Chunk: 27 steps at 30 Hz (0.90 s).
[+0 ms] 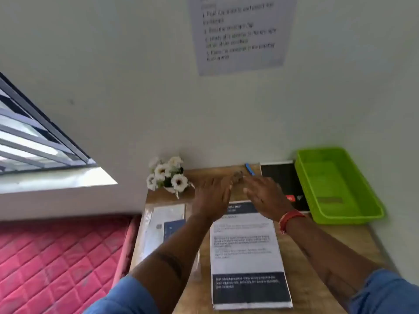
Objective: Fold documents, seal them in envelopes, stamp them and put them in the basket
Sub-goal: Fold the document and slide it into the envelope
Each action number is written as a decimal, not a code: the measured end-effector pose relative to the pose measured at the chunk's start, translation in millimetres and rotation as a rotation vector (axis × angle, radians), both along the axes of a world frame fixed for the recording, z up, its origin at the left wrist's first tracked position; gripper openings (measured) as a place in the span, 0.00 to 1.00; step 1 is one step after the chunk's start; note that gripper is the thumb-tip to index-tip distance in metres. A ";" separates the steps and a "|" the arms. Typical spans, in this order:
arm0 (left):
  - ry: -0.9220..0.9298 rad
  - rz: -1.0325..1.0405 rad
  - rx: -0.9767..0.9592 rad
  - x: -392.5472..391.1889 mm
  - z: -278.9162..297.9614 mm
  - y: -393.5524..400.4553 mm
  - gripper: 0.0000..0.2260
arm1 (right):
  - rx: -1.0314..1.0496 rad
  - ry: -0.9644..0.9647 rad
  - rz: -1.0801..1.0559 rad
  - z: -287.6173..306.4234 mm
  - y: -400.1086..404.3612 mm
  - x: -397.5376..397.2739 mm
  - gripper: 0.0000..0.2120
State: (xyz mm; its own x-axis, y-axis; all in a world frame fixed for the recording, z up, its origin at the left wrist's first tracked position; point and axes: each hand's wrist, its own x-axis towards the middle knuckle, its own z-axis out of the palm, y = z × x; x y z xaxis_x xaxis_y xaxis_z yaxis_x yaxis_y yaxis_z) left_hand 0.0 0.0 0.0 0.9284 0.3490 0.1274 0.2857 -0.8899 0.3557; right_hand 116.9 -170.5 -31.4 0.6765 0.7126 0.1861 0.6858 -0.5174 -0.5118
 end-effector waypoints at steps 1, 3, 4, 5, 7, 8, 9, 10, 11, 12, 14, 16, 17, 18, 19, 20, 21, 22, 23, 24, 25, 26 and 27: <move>0.062 -0.008 -0.023 -0.3 -11.9 -0.9 0.18 | -0.027 0.018 -0.003 -10.6 -2.8 -2.7 0.22; 0.127 0.065 -0.074 -2.8 -35.3 -2.8 0.21 | -0.121 0.021 -0.007 -36.2 -8.1 -7.4 0.25; 0.150 0.102 -0.096 -5.7 -46.9 -2.2 0.24 | -0.178 0.031 -0.001 -50.1 -12.7 -12.1 0.27; 0.167 0.115 -0.110 -7.9 -59.1 -3.2 0.26 | -0.217 0.025 0.007 -62.9 -16.5 -16.0 0.29; 0.172 0.105 -0.150 -12.7 -85.7 -4.3 0.29 | -0.245 -0.003 0.009 -84.4 -23.6 -21.8 0.31; 0.135 0.107 -0.172 -14.6 -99.4 -3.9 0.29 | -0.240 -0.017 0.012 -94.4 -26.3 -23.8 0.30; 0.090 0.123 -0.190 -16.1 -111.6 -3.5 0.29 | -0.234 -0.049 0.007 -101.9 -27.9 -25.1 0.29; 0.036 0.140 -0.199 -17.0 -123.3 -3.0 0.28 | -0.211 -0.101 0.012 -110.7 -29.6 -24.9 0.28; -0.013 0.157 -0.196 -18.1 -132.6 -3.9 0.27 | -0.186 -0.147 0.012 -114.7 -30.7 -25.9 0.27; -0.060 0.165 -0.186 -19.0 -140.8 -4.9 0.25 | -0.147 -0.192 0.017 -118.8 -31.4 -25.9 0.26; -0.140 0.173 -0.138 -19.6 -150.1 -5.5 0.21 | -0.084 -0.248 0.019 -123.5 -33.3 -26.0 0.25; -0.215 0.184 -0.083 -19.6 -153.4 -5.3 0.15 | -0.047 -0.282 0.015 -126.8 -34.8 -26.5 0.26; -0.235 0.186 -0.067 -20.0 -153.0 -4.7 0.13 | -0.045 -0.302 0.012 -126.6 -34.5 -26.5 0.27; -0.238 0.177 -0.056 -21.8 -150.6 -5.2 0.10 | -0.047 -0.311 0.002 -125.2 -33.7 -27.1 0.28; -0.222 0.166 -0.043 -22.8 -148.9 -4.3 0.08 | -0.053 -0.305 -0.019 -122.9 -32.3 -27.4 0.30; -0.204 0.151 -0.027 -23.6 -146.9 -3.8 0.05 | -0.051 -0.287 -0.039 -120.7 -31.0 -27.3 0.31; -0.192 0.140 -0.022 -24.9 -143.4 -4.2 0.04 | -0.048 -0.254 -0.053 -118.1 -30.0 -26.7 0.31; -0.206 0.132 -0.021 -25.0 -140.7 -3.2 0.02 | -0.036 -0.226 -0.057 -116.3 -29.2 -25.6 0.30; -0.228 0.132 -0.007 -24.9 -138.9 -2.5 0.02 | -0.014 -0.210 -0.054 -115.2 -28.6 -25.2 0.29; -0.252 0.136 0.013 -25.3 -138.4 -2.9 0.02 | 0.018 -0.218 -0.048 -115.6 -27.8 -25.1 0.25; -0.273 0.135 0.024 -26.3 -139.1 -4.5 0.03 | 0.041 -0.239 -0.047 -116.5 -28.2 -23.7 0.21; -0.284 0.128 0.023 -29.8 -139.0 -8.1 0.04 | 0.045 -0.264 -0.053 -116.8 -29.4 -24.4 0.17; -0.300 0.129 0.023 -33.9 -137.8 -11.7 0.04 | 0.053 -0.285 -0.081 -115.9 -31.8 -27.0 0.15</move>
State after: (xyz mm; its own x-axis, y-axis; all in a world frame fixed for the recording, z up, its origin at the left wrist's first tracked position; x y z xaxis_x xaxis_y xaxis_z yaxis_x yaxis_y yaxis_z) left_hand -33.9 -11.7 -137.8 0.7965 0.4547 0.3984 0.2816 -0.8622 0.4211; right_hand 89.9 -202.3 -147.4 0.6458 0.6426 0.4125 0.7634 -0.5541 -0.3320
